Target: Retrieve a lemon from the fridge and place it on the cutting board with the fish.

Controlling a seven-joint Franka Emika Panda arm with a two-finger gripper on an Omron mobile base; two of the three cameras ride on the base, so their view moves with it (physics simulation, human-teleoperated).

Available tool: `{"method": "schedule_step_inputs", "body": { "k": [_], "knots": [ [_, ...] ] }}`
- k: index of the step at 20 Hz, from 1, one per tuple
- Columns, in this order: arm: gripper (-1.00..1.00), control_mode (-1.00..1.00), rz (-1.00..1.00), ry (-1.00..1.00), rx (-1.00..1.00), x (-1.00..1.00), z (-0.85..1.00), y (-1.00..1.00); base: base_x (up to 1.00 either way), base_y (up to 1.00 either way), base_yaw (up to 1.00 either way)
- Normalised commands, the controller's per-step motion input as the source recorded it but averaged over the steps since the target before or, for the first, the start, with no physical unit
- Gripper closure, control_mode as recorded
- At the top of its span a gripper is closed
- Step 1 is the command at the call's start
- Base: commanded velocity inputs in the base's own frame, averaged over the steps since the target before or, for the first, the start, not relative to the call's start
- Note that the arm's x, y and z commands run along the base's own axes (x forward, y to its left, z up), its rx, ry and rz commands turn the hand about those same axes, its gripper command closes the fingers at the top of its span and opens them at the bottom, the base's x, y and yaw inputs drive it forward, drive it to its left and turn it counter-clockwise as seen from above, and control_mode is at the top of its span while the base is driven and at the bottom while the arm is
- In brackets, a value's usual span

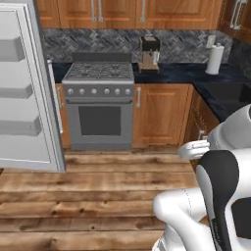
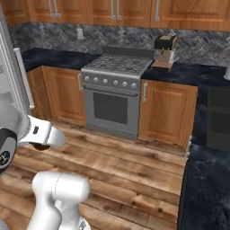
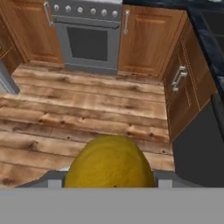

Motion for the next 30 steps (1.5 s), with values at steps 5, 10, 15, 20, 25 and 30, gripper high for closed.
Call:
{"method": "schedule_step_inputs", "body": {
  "k": [5, 10, 15, 20, 25, 30],
  "knots": [
    [1.0, 1.0, 0.0, 0.0, 0.0, 0.0, 0.0, 0.0, 0.2, 0.11, -0.34],
    [1.0, 1.0, 0.0, 0.0, 0.0, 0.0, 0.0, 0.0, 0.71, 0.0, -0.25],
    [1.0, 1.0, 0.0, 0.0, 0.0, 0.0, 0.0, 0.0, 0.99, 0.0, -0.15],
    [1.0, 1.0, 0.0, 0.0, 0.0, 0.0, 0.0, 0.0, 0.99, 0.0, 0.0],
    [1.0, 1.0, 0.0, 0.0, 0.0, 0.0, 0.0, 0.0, 0.98, 0.0, 0.03],
    [1.0, 1.0, 0.0, 0.0, 0.0, 0.0, 0.0, 0.0, 1.0, 0.14, 0.25]
  ]
}}
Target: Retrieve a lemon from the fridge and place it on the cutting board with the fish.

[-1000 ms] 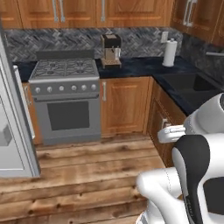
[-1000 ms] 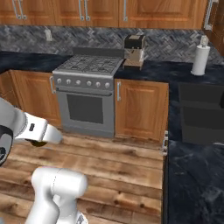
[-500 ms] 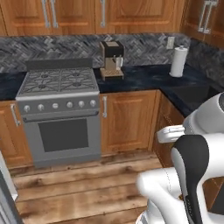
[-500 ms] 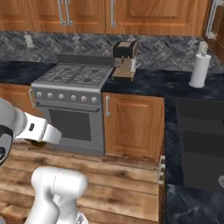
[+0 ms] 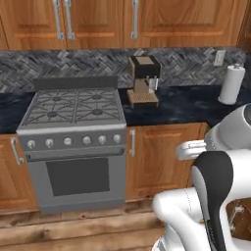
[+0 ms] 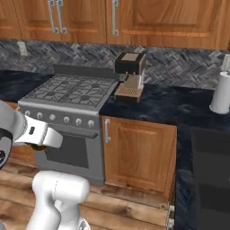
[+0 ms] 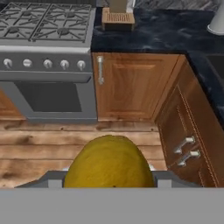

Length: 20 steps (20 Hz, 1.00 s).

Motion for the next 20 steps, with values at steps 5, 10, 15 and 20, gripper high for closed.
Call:
{"method": "schedule_step_inputs", "body": {
  "k": [5, 10, 15, 20],
  "knots": [
    [1.0, 1.0, 0.0, 0.0, 0.0, 0.0, 0.0, 0.0, 1.0, -0.02, 0.72],
    [1.0, 1.0, 0.0, 0.0, 0.0, 0.0, 0.0, 0.0, 0.85, -0.01, 0.8],
    [1.0, 1.0, 0.0, 0.0, 0.0, 0.0, 0.0, 0.0, 0.72, 0.04, 0.71],
    [1.0, 1.0, 0.0, 0.0, 0.0, 0.0, 0.0, 0.0, 0.67, 0.0, 0.69]
  ]
}}
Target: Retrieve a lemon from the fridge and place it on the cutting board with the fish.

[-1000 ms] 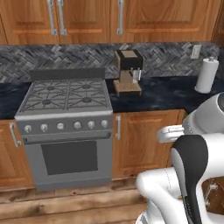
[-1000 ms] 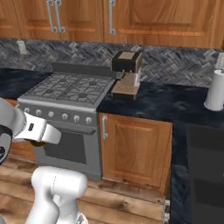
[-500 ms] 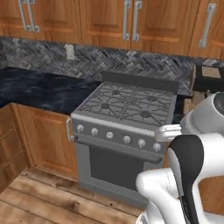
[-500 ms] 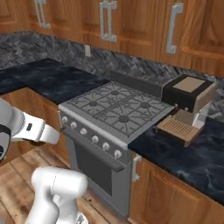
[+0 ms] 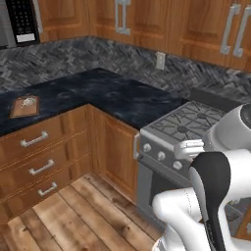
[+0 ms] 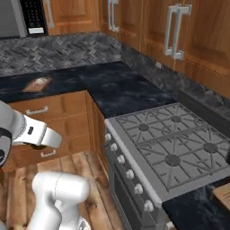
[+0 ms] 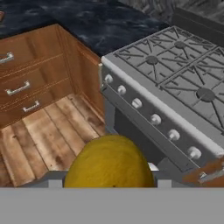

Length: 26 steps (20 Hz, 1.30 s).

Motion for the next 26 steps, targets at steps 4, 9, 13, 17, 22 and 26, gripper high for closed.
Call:
{"method": "schedule_step_inputs", "body": {
  "k": [4, 9, 13, 17, 22, 26],
  "knots": [
    [1.0, 1.0, 0.0, 0.0, 0.0, 0.0, 0.0, 0.0, 0.67, 0.01, 0.66],
    [1.0, 1.0, 0.0, 0.0, 0.0, 0.0, 0.0, 0.0, 0.74, 0.03, 0.56],
    [1.0, 1.0, 0.0, 0.0, 0.0, 0.0, 0.0, 0.0, 0.8, 0.0, 0.46],
    [1.0, 1.0, 0.0, 0.0, 0.0, 0.0, 0.0, 0.0, 0.86, -0.02, 0.41],
    [1.0, 1.0, 0.0, 0.0, 0.0, 0.0, 0.0, 0.0, 0.83, -0.3, 0.27],
    [1.0, 1.0, 0.0, 0.0, 0.0, 0.0, 0.0, 0.0, 0.7, -0.52, 0.09]
  ]
}}
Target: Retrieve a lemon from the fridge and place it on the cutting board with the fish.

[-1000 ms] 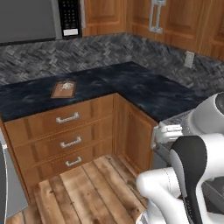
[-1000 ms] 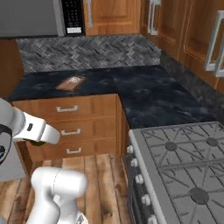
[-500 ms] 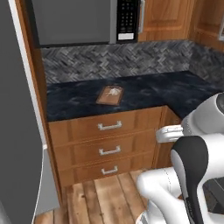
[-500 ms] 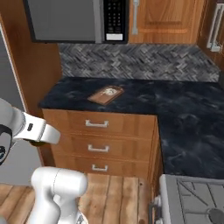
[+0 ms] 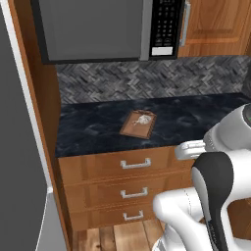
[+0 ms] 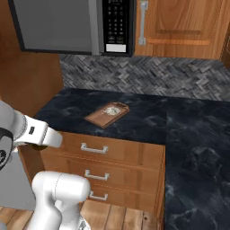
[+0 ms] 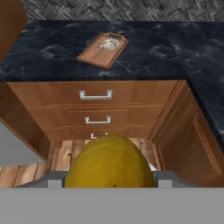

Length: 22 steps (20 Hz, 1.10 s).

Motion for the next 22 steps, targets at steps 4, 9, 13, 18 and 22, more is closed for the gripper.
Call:
{"method": "schedule_step_inputs", "body": {
  "k": [4, 9, 13, 18, 22],
  "knots": [
    [1.0, 1.0, 0.0, 0.0, 0.0, 0.0, 0.0, 0.0, 0.53, -0.36, 0.01],
    [1.0, 1.0, 0.0, 0.0, 0.0, 0.0, 0.0, 0.0, 0.73, -0.02, -0.03],
    [1.0, 1.0, 0.0, 0.0, 0.0, 0.0, 0.0, 0.0, 0.65, 0.02, -0.04],
    [1.0, 1.0, 0.0, 0.0, 0.0, 0.0, 0.0, 0.0, 0.44, 0.01, 0.0],
    [1.0, 1.0, 0.0, 0.0, 0.0, 0.0, 0.0, 0.0, 0.46, 0.15, 0.0]
  ]
}}
